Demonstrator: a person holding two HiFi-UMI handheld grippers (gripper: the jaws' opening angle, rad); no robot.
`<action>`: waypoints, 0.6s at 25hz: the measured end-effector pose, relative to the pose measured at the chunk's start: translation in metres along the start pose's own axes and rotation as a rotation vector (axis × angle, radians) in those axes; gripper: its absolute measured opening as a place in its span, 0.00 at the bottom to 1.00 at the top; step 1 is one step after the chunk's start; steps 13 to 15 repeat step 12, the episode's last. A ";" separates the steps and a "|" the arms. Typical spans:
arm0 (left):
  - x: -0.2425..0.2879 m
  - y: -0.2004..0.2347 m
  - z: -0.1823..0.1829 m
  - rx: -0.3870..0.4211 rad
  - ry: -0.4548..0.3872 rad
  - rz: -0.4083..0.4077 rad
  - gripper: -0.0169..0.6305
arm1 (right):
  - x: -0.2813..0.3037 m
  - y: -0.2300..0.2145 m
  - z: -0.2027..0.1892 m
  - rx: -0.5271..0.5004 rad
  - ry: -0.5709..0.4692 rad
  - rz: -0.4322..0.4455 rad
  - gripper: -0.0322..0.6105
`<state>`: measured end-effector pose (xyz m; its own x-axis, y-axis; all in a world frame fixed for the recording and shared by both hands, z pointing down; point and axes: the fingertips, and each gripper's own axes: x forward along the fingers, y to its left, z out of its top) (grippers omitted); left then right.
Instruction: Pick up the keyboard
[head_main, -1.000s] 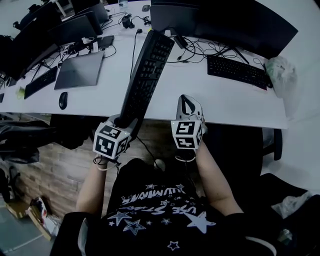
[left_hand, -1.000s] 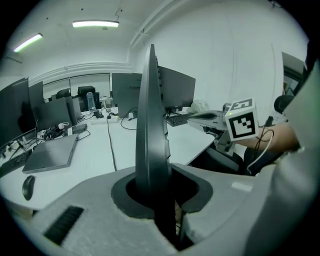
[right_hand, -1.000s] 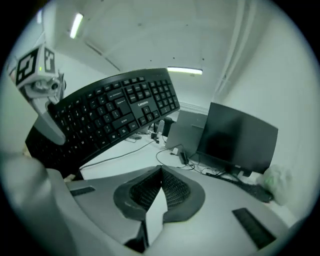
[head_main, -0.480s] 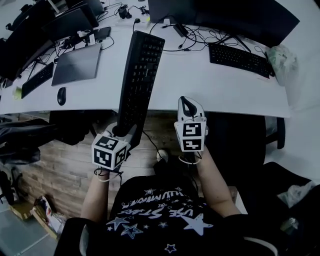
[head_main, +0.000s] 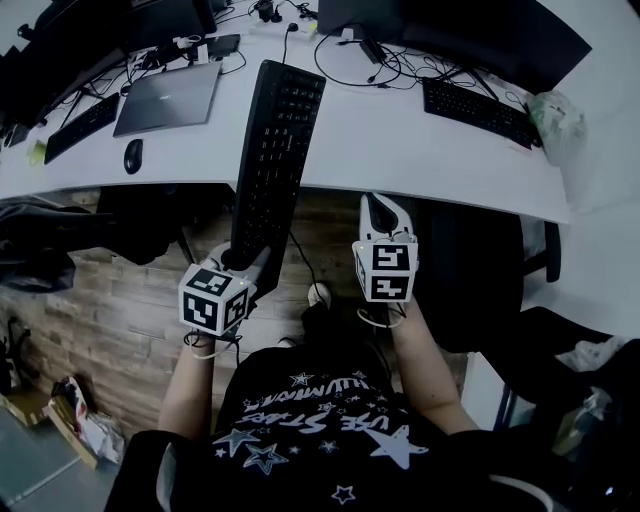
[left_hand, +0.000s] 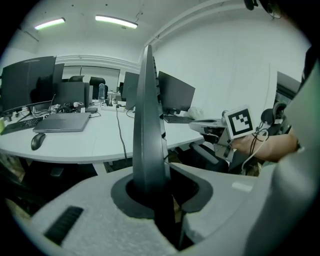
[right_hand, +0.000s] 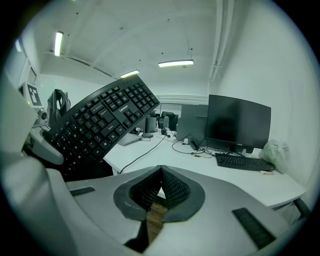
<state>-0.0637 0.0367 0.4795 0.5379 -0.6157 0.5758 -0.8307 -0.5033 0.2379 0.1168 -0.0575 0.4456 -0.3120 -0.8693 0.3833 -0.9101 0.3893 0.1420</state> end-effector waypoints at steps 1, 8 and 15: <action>-0.007 -0.003 -0.004 -0.004 -0.005 -0.003 0.16 | -0.007 0.005 -0.001 -0.001 0.000 0.001 0.06; -0.050 -0.026 -0.030 -0.020 -0.051 -0.028 0.16 | -0.060 0.033 -0.006 -0.013 -0.016 0.004 0.06; -0.074 -0.044 -0.040 -0.018 -0.071 -0.035 0.16 | -0.092 0.044 -0.015 0.005 -0.013 0.006 0.06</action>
